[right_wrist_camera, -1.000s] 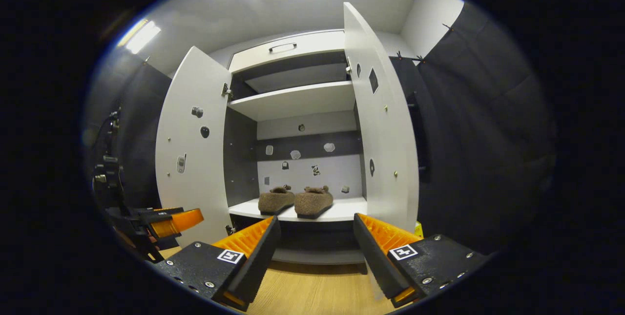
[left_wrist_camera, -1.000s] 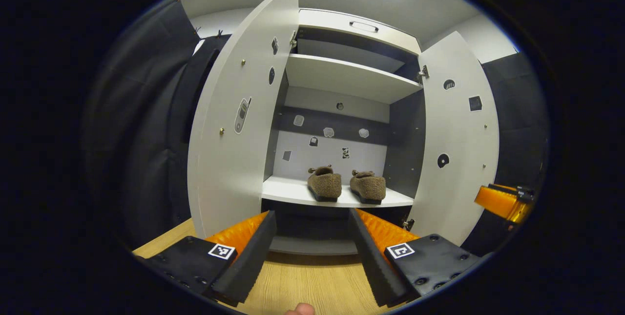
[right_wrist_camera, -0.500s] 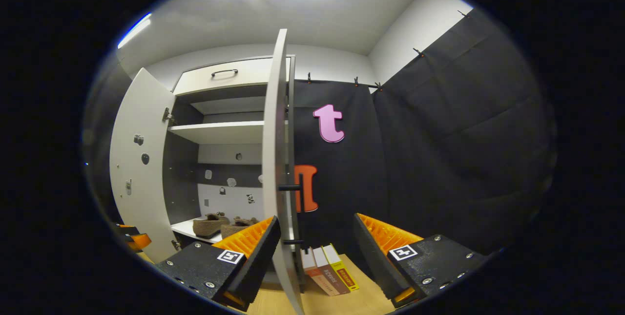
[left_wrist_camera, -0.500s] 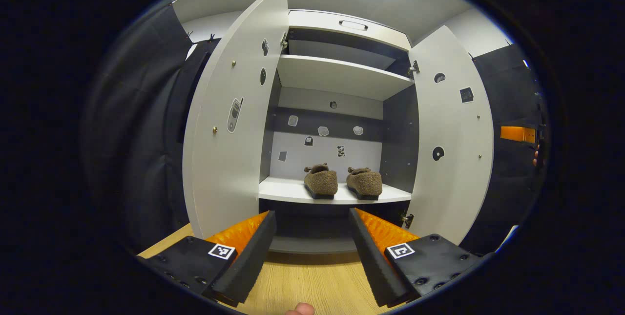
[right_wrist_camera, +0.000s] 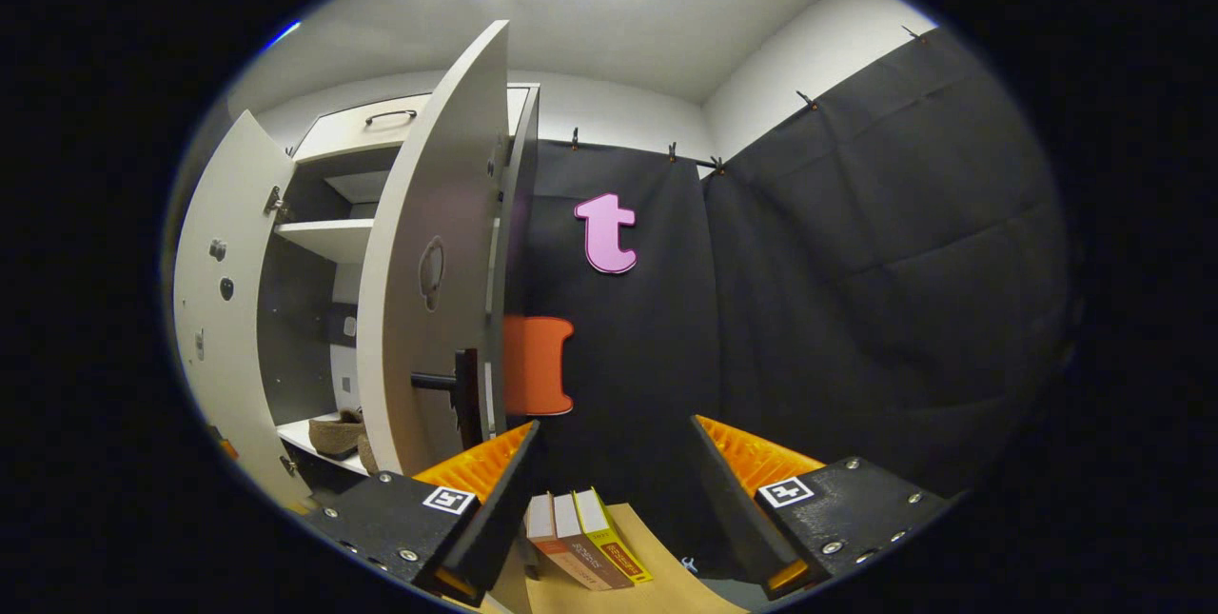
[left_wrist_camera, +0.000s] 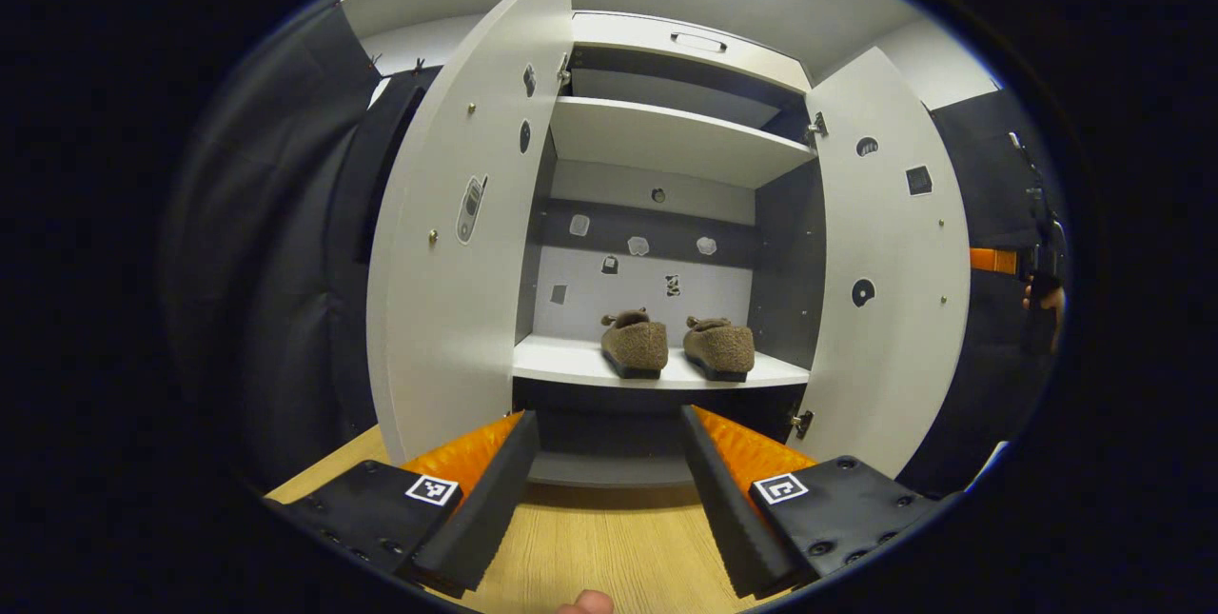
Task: Grab one shoe with the right hand and put it into the shoe cabinet, grab the other shoe with the left hand and put it into the shoe cabinet; then close the right door with the right hand and the left door with the left hand.
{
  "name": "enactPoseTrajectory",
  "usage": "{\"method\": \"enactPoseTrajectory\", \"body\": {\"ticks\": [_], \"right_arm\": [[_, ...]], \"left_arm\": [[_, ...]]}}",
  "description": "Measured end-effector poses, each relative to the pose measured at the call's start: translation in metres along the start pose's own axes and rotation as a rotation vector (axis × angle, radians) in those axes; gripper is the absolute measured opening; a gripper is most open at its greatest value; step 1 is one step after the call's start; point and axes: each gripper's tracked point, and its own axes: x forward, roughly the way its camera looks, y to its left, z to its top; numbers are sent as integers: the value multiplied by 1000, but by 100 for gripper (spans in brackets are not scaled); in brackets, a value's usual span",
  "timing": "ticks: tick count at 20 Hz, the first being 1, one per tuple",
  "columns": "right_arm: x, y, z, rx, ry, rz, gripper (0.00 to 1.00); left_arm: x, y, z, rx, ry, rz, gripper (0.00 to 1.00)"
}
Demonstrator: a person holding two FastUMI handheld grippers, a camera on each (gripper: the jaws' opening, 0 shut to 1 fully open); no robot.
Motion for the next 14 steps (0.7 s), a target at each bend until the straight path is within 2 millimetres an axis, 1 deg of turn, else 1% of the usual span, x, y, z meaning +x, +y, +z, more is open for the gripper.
{"method": "enactPoseTrajectory", "body": {"ticks": [1,3,4,5,6,7,8,11,12,14], "right_arm": [[0,4,0,-1,-7,4,93],[-1,12,0,-5,-11,21,93],[0,15,-2,-16,-10,20,87],[1,15,-2,-34,-12,11,92],[1,14,0,-49,-18,7,91],[0,15,0,-54,-19,3,91],[0,18,1,-52,-20,5,91],[-3,25,0,-38,-21,7,88],[-3,29,0,-35,-24,6,88],[-4,36,1,-35,-21,4,88]], "left_arm": [[-1,0,2,-4,-5,-4,97],[-2,2,4,4,-10,3,97],[-2,4,5,9,-12,7,97],[-3,6,5,10,-15,12,97],[-4,7,7,5,-20,16,97],[-5,8,8,-2,-24,18,99],[-6,10,9,-7,-25,23,94],[-6,18,9,-1,-27,32,99],[-7,20,9,5,-24,33,97],[-6,23,11,13,-27,27,97]]}}
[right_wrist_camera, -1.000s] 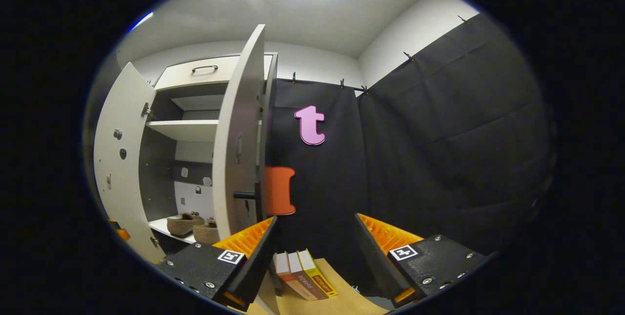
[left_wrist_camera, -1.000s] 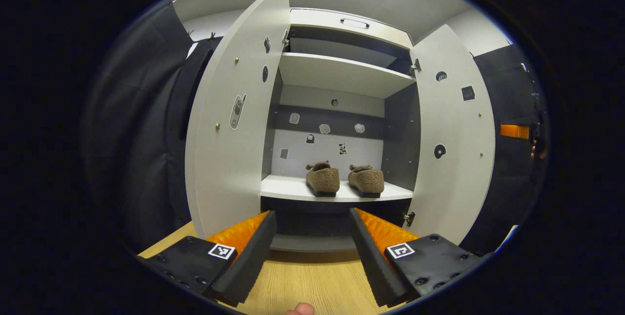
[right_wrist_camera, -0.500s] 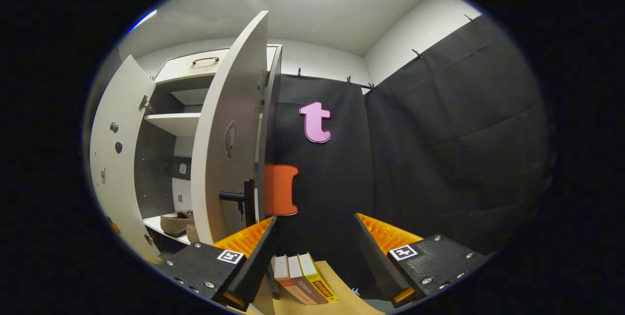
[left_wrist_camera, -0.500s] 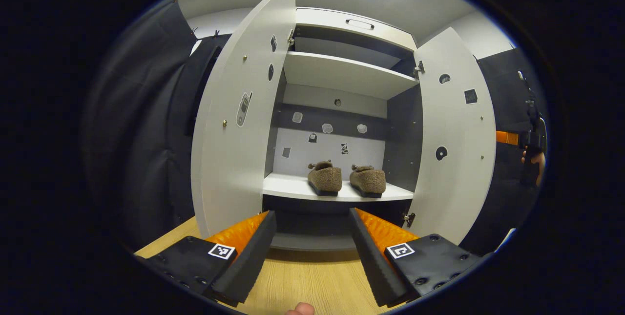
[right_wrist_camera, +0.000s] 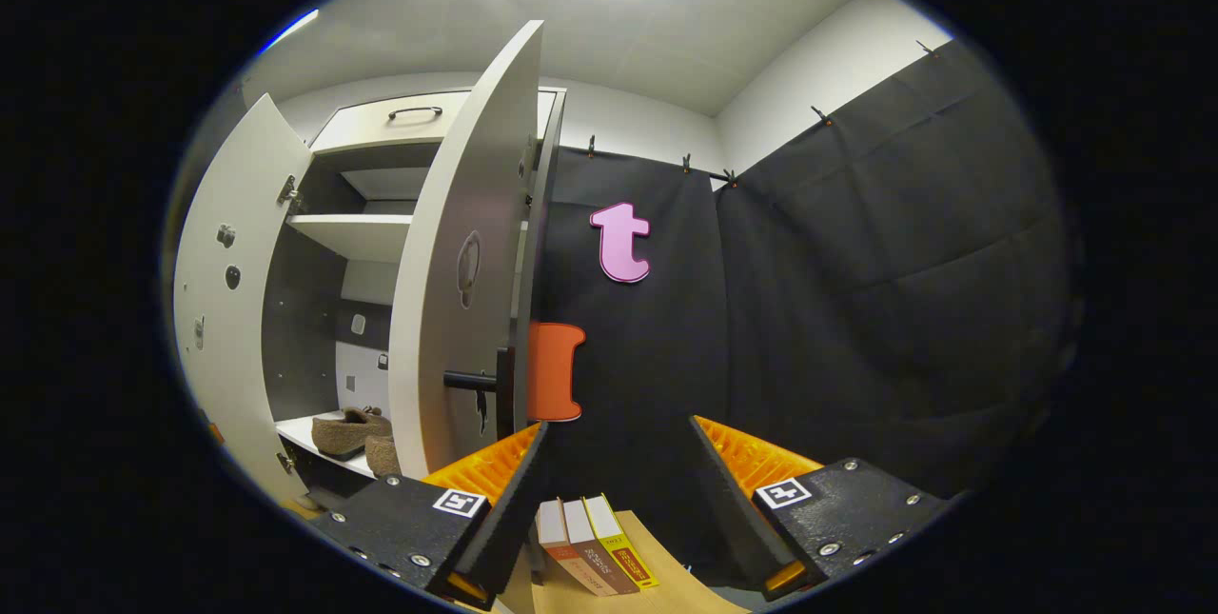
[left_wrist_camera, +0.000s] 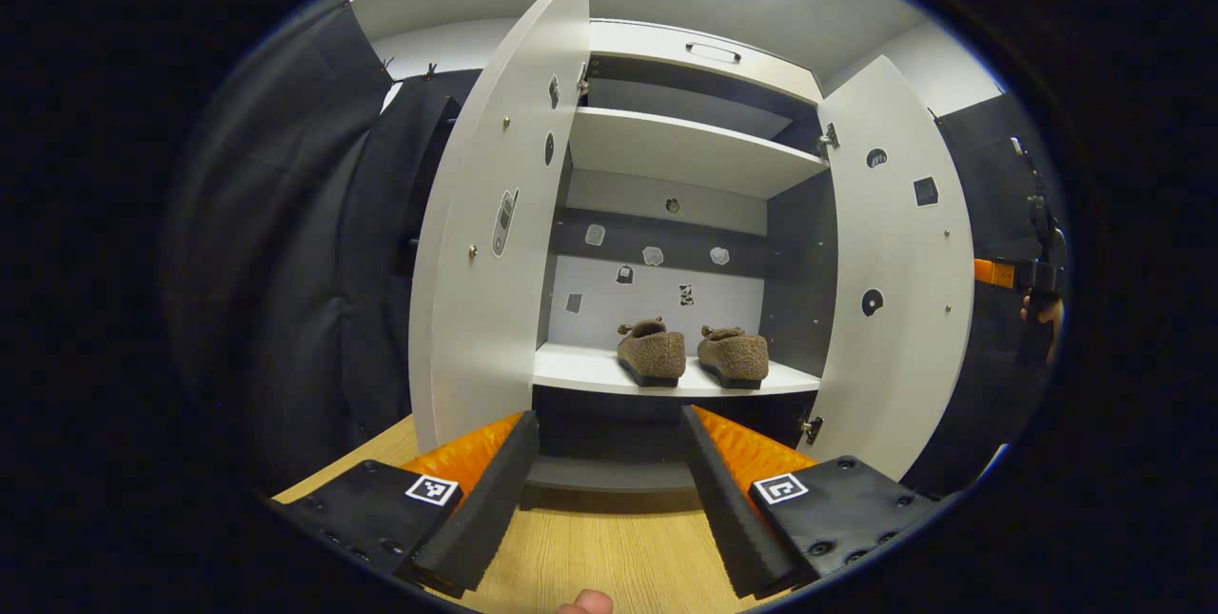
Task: Grab one shoe with the right hand and put it into the shoe cabinet, grab the other shoe with the left hand and put it into the shoe cabinet; then close the right door with the right hand and the left door with the left hand.
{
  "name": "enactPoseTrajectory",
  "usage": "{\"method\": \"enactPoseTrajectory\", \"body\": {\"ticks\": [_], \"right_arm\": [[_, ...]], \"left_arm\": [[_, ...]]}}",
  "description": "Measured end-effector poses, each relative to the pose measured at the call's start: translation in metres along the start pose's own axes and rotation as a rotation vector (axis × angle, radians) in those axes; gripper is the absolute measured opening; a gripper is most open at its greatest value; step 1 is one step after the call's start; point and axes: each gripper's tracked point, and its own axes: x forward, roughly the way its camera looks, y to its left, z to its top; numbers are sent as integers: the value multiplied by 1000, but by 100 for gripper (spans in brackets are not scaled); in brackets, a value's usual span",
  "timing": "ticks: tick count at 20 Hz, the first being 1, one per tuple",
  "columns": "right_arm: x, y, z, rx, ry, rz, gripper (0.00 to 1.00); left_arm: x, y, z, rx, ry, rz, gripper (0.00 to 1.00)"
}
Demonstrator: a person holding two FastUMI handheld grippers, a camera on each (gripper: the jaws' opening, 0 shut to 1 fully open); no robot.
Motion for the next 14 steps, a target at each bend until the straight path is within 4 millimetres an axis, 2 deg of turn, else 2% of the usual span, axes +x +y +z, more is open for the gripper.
{"method": "enactPoseTrajectory", "body": {"ticks": [4,9,12,13,14], "right_arm": [[-9,23,3,-7,3,28,88],[-18,67,4,-8,4,93,88],[-17,94,4,4,6,141,87],[-16,103,3,5,6,161,79],[-15,112,2,4,3,180,88]], "left_arm": [[4,3,1,-1,-5,-17,97],[8,8,-3,-12,1,-39,94],[9,11,-5,-19,7,-48,97],[9,13,-5,-19,5,-50,97],[9,14,-5,-19,4,-50,97]]}}
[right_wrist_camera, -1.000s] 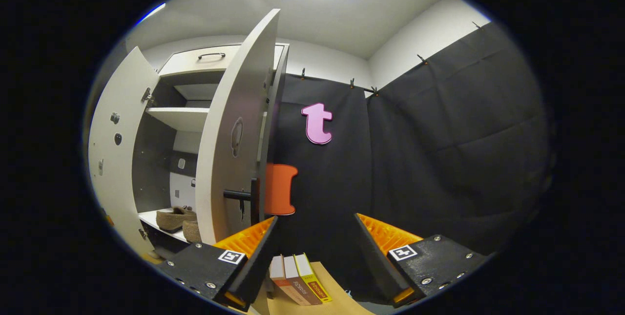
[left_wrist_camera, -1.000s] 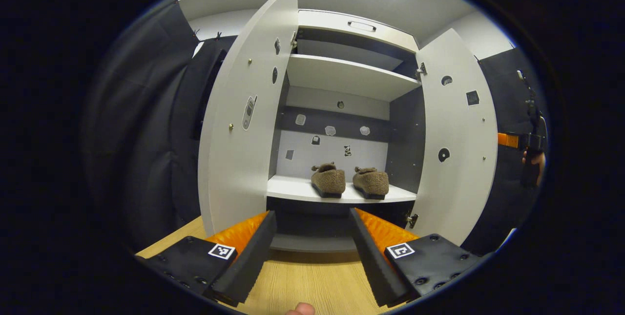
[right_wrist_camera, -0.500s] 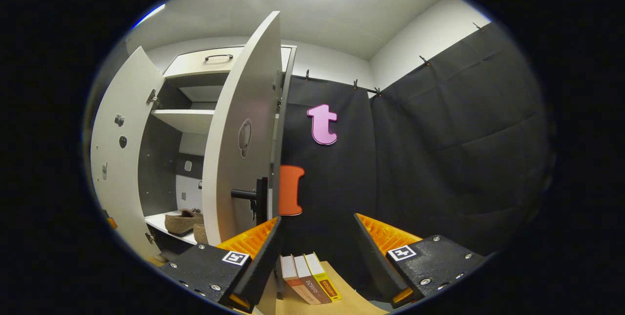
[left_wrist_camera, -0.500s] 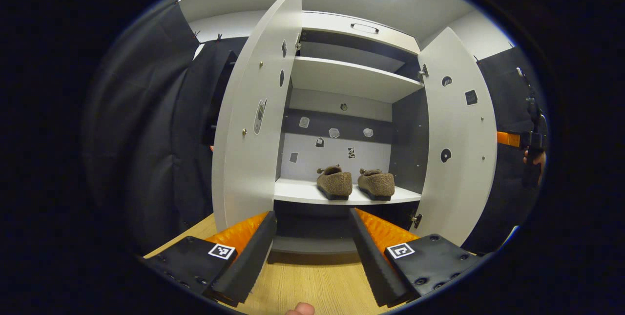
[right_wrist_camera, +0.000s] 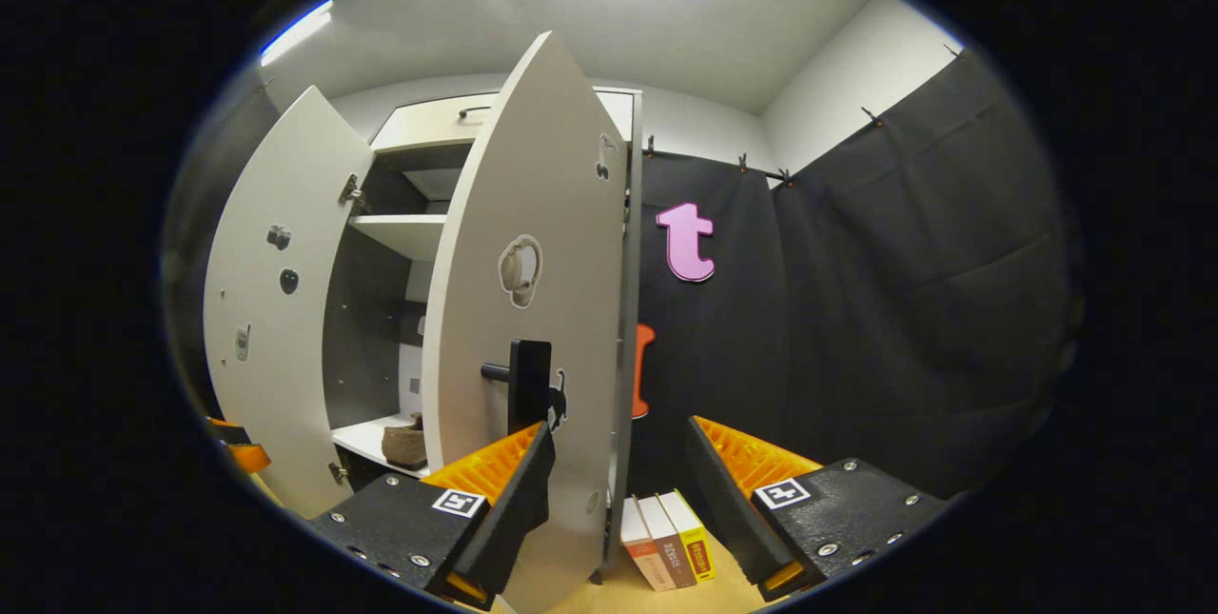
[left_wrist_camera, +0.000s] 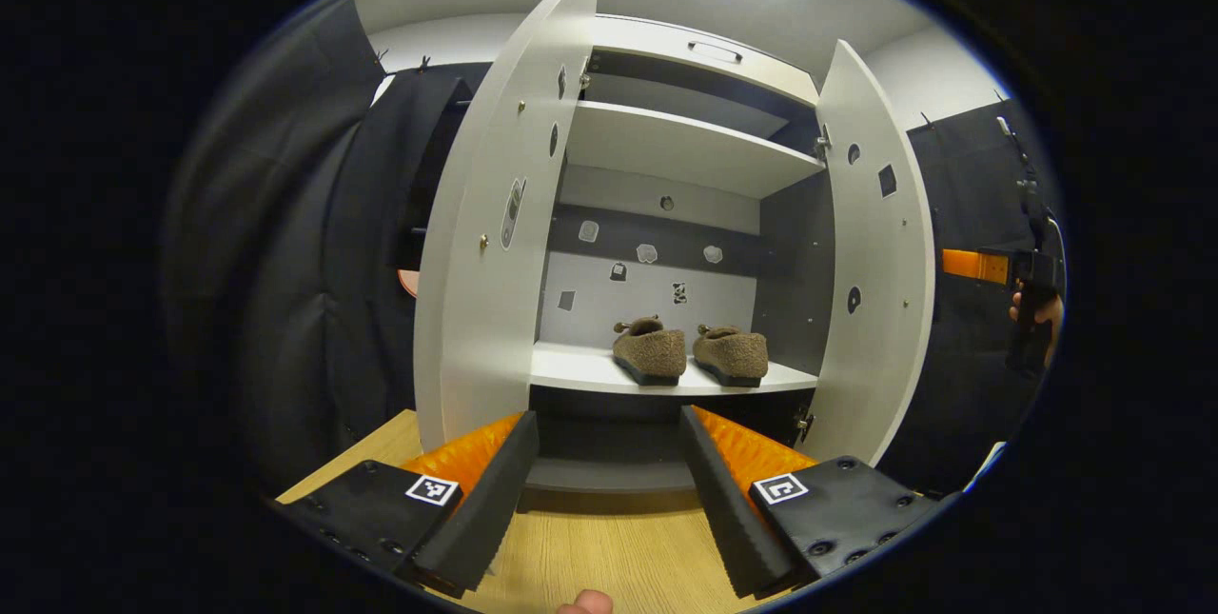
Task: Grab one shoe with the right hand and put it into the shoe cabinet, grab the other shoe with the left hand and put it into the shoe cabinet; then close the right door with the right hand and the left door with the left hand.
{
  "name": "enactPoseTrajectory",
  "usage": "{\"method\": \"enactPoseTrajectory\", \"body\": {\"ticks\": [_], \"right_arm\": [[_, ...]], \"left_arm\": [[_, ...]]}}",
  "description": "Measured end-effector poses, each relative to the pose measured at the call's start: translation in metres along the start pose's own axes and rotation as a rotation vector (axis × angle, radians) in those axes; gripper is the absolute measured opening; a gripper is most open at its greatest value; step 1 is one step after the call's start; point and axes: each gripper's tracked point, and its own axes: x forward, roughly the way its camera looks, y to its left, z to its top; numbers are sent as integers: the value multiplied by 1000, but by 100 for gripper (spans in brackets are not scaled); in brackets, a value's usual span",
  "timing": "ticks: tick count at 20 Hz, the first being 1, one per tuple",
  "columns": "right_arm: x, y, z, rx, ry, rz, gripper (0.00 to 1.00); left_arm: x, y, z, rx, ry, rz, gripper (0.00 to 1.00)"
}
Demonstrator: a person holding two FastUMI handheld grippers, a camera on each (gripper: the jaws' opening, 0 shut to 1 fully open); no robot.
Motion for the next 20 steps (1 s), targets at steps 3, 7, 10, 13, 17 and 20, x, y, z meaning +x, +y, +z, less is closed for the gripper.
{"method": "enactPoseTrajectory", "body": {"ticks": [3,7,10,13,17,20], "right_arm": [[8,11,-6,-1,2,-5,89],[14,24,-9,28,11,19,91],[15,51,-8,13,5,104,91],[19,67,-14,-6,11,123,92],[29,92,-27,47,40,164,94],[40,102,-38,55,57,186,94]], "left_arm": [[0,2,-3,2,9,-2,97],[1,7,-4,7,13,5,94],[1,10,-5,7,14,15,97],[-1,11,-5,2,16,19,97],[-4,11,-1,20,2,24,97],[-7,9,1,18,0,22,97]]}}
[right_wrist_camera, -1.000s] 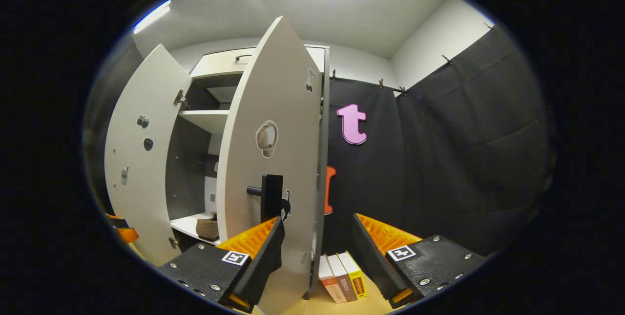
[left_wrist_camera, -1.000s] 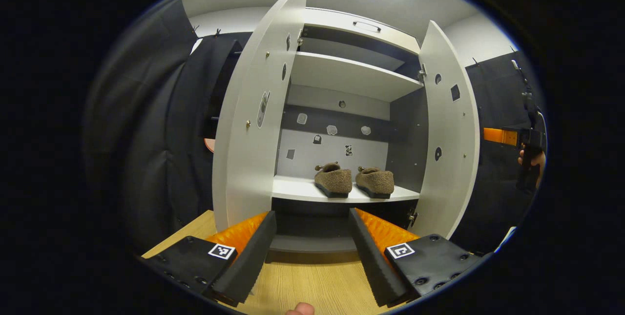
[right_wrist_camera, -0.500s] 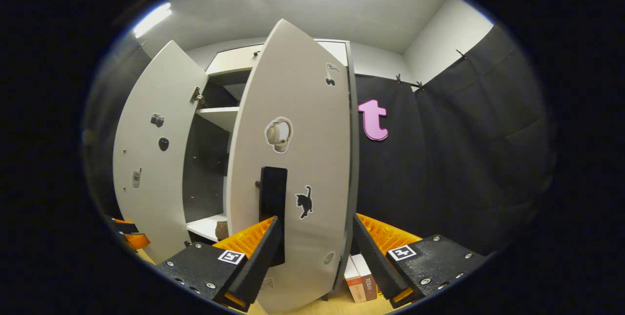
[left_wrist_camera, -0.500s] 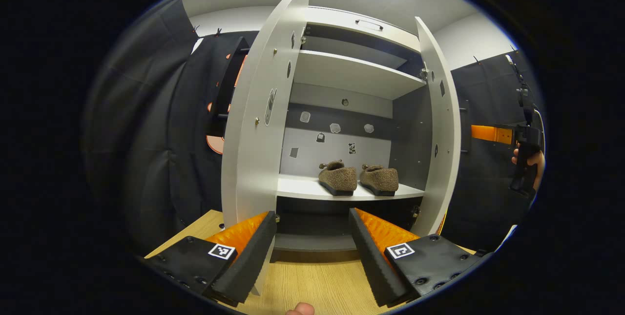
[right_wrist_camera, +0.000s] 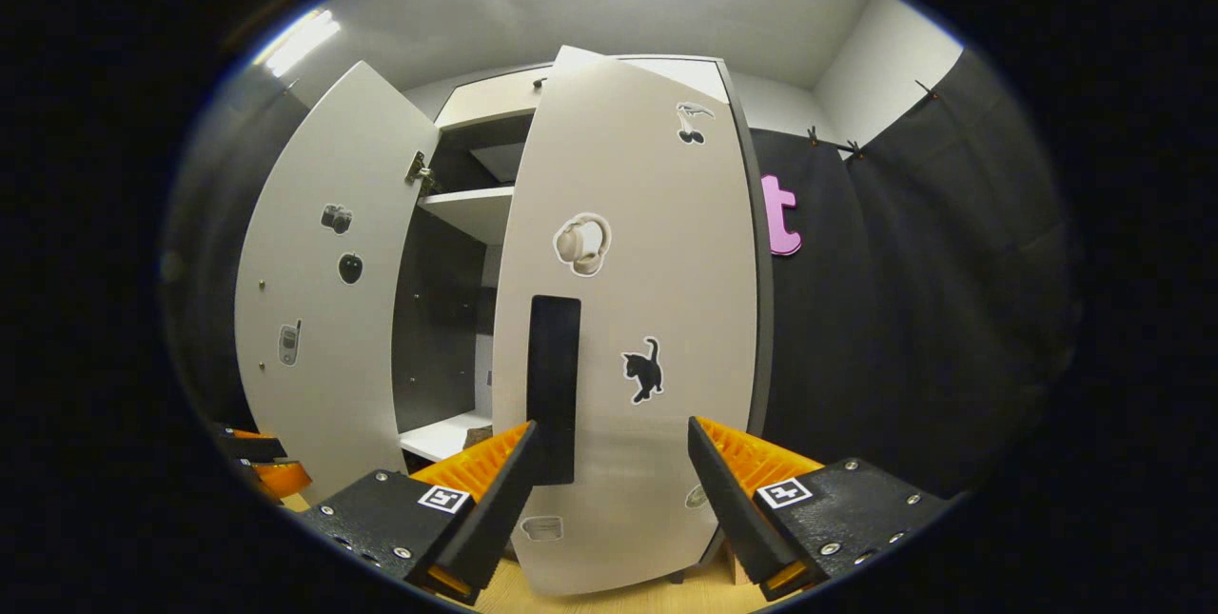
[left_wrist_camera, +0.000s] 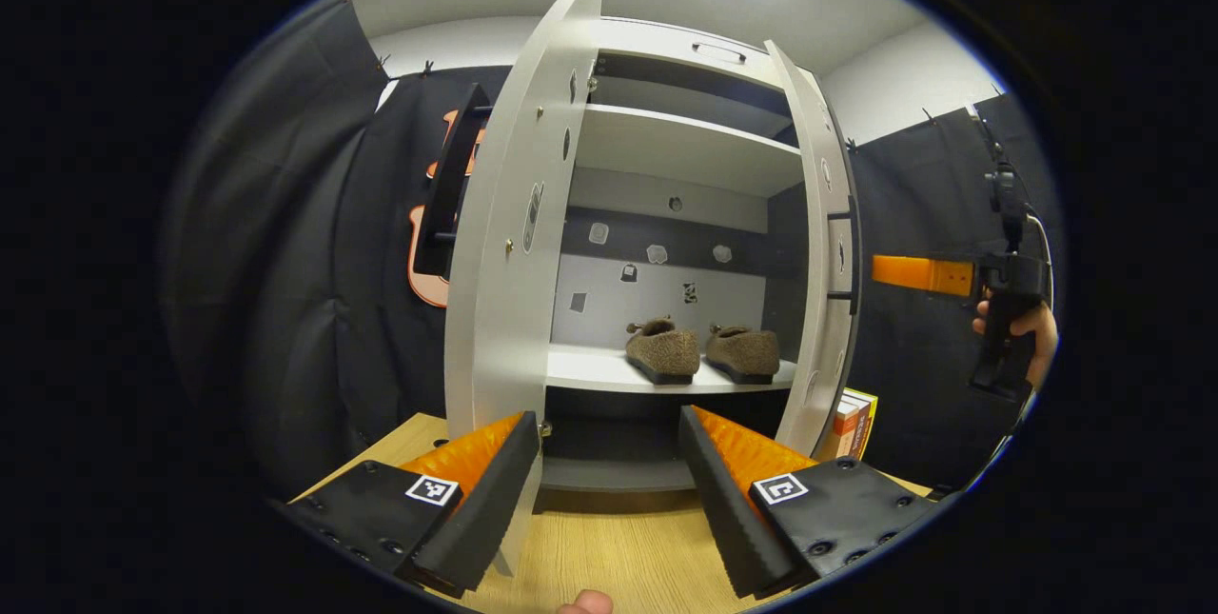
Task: Grab one shoe with the right hand and put it into the shoe cabinet, grab the other shoe with the left hand and put it into the shoe cabinet; then close the right door with the right hand and the left door with the left hand.
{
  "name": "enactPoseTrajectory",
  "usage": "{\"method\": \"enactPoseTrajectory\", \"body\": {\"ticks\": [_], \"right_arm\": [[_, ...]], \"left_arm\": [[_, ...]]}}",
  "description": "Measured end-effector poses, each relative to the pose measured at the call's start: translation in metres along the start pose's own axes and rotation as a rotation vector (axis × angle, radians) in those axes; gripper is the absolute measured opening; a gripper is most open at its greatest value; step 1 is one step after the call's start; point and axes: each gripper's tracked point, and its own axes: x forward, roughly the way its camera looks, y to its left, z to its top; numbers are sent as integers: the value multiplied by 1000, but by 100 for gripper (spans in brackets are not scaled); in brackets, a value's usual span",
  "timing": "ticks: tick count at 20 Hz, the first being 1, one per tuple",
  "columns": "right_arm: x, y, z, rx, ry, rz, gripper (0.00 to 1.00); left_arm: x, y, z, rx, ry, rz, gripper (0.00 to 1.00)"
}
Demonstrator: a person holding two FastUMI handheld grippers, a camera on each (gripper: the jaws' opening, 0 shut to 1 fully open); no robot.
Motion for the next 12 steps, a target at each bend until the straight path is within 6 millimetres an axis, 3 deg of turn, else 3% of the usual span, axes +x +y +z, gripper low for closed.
{"method": "enactPoseTrajectory", "body": {"ticks": [12], "right_arm": [[44,9,-14,-18,13,-7,93]], "left_arm": [[-7,8,6,20,-13,26,97]]}}
